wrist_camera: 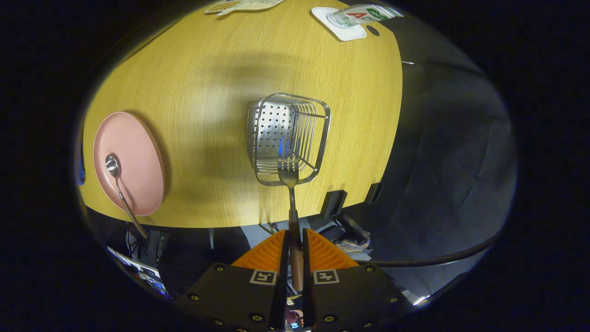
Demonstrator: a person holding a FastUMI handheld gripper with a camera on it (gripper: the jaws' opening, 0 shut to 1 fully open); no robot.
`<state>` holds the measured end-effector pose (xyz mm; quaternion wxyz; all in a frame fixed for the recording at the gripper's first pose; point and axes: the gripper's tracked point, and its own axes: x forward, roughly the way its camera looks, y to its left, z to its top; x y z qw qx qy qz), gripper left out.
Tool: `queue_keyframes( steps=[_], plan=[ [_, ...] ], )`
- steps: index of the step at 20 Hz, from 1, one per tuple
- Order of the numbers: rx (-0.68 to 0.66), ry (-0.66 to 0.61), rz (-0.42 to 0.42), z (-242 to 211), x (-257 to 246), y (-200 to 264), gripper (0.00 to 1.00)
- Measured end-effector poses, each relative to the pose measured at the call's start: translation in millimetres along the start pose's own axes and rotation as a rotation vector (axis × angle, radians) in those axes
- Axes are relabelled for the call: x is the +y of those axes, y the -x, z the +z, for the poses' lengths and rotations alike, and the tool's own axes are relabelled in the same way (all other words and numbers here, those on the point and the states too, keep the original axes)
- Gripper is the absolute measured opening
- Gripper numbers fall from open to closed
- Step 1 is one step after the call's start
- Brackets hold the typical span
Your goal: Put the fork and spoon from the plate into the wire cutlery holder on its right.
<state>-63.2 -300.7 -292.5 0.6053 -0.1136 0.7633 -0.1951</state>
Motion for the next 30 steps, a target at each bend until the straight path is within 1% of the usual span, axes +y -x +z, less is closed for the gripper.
queue_keyframes(
  steps=[1,2,3,4,6,12,18,22,25,30],
  plan=[
    [-0.017,0.001,-0.016,0.9,-4.4,3.2,0.22],
    [-0.037,-0.011,-0.005,1.9,-2.5,6.6,0.54],
    [-0.052,-0.024,0.001,3.8,-2.1,10.9,0.66],
    [-0.074,-0.034,0.010,6.7,-1.2,11.5,0.71],
    [-0.098,-0.055,0.018,5.6,0.3,16.5,0.71],
    [-0.135,-0.083,0.006,-2.8,4.0,28.4,0.71],
    [-0.201,-0.108,-0.021,-10.6,12.5,48.8,0.71],
    [-0.239,-0.073,-0.049,-12.8,30.3,63.3,0.72],
    [-0.269,-0.031,-0.055,-9.2,54.5,72.7,0.71],
    [-0.301,0.050,-0.036,-6.5,105.9,79.9,0.72]
  ],
)
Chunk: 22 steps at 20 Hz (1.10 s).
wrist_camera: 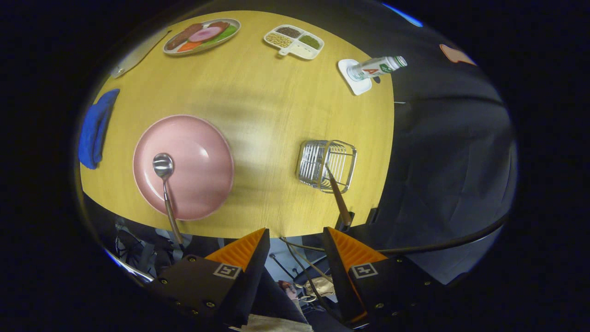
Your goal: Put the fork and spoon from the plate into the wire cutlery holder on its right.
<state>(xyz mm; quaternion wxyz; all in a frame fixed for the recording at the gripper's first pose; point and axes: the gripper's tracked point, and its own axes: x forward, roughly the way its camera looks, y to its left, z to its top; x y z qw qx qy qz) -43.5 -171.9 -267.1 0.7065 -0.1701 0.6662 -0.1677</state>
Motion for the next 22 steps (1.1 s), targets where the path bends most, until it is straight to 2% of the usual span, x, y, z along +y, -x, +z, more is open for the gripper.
queue_keyframes(
  steps=[12,16,22],
  plan=[
    [-0.038,0.111,0.163,-20.4,138.5,-13.8,0.72],
    [-0.022,0.158,0.202,-32.1,168.2,-21.2,0.72],
    [-0.022,0.156,0.267,-40.8,202.5,-40.6,0.71]
  ],
)
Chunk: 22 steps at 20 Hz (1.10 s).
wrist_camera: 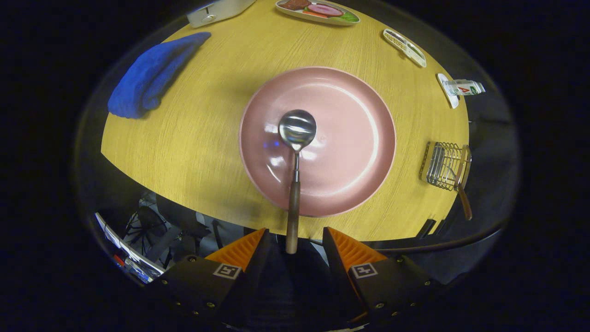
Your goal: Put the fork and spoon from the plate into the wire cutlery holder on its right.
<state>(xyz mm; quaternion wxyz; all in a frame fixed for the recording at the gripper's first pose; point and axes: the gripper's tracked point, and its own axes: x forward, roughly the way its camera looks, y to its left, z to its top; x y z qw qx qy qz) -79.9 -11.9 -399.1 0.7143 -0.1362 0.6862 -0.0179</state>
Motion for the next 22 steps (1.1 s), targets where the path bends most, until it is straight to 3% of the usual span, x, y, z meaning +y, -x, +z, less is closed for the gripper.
queue_keyframes(
  steps=[5,7,8,10,12,13,15,22],
  plan=[
    [-0.018,-0.028,0.020,1.5,4.1,-18.8,0.71],
    [-0.024,-0.035,0.042,0.6,7.8,-25.2,0.47],
    [-0.017,-0.040,0.042,-1.3,7.5,-26.7,0.40],
    [-0.016,-0.041,0.048,-1.3,9.2,-31.4,0.40],
    [-0.014,-0.041,0.058,-3.3,9.2,-33.4,0.20],
    [-0.010,-0.046,0.053,-4.3,8.6,-34.1,0.20],
    [-0.021,-0.038,0.063,-3.8,6.1,-34.2,0.10],
    [-0.075,-0.047,-0.019,5.7,-2.2,-1.0,0.10]
  ],
)
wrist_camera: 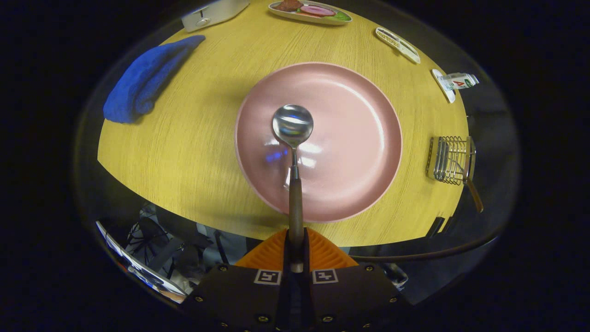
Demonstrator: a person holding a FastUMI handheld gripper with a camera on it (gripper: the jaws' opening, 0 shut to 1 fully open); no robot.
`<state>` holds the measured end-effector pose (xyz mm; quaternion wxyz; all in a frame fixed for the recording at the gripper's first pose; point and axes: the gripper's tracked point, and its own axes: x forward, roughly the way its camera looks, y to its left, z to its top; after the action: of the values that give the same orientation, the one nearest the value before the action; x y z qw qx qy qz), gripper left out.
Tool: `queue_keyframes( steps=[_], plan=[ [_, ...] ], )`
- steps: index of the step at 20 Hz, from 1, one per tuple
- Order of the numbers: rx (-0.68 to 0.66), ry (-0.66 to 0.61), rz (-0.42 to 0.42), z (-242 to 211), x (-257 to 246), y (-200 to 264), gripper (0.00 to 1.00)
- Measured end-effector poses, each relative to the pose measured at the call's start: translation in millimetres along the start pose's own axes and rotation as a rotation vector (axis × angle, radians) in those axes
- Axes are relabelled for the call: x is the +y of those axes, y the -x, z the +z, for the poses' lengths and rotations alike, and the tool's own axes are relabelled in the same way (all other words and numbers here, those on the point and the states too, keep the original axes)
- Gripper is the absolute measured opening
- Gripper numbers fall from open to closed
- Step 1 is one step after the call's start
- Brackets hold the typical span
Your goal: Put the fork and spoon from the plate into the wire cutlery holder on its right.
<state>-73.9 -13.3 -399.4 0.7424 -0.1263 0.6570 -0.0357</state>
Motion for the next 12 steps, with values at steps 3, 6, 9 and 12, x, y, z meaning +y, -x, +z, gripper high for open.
queue_keyframes(
  steps=[3,6,9,12],
  plan=[
    [-0.032,-0.012,-0.029,8.3,-5.0,18.9,0.10],
    [-0.046,-0.013,-0.060,13.5,-5.2,38.3,0.10],
    [-0.050,-0.006,-0.083,18.1,-8.4,51.7,0.10],
    [-0.047,-0.004,-0.109,18.6,-24.1,55.1,0.10]
  ],
)
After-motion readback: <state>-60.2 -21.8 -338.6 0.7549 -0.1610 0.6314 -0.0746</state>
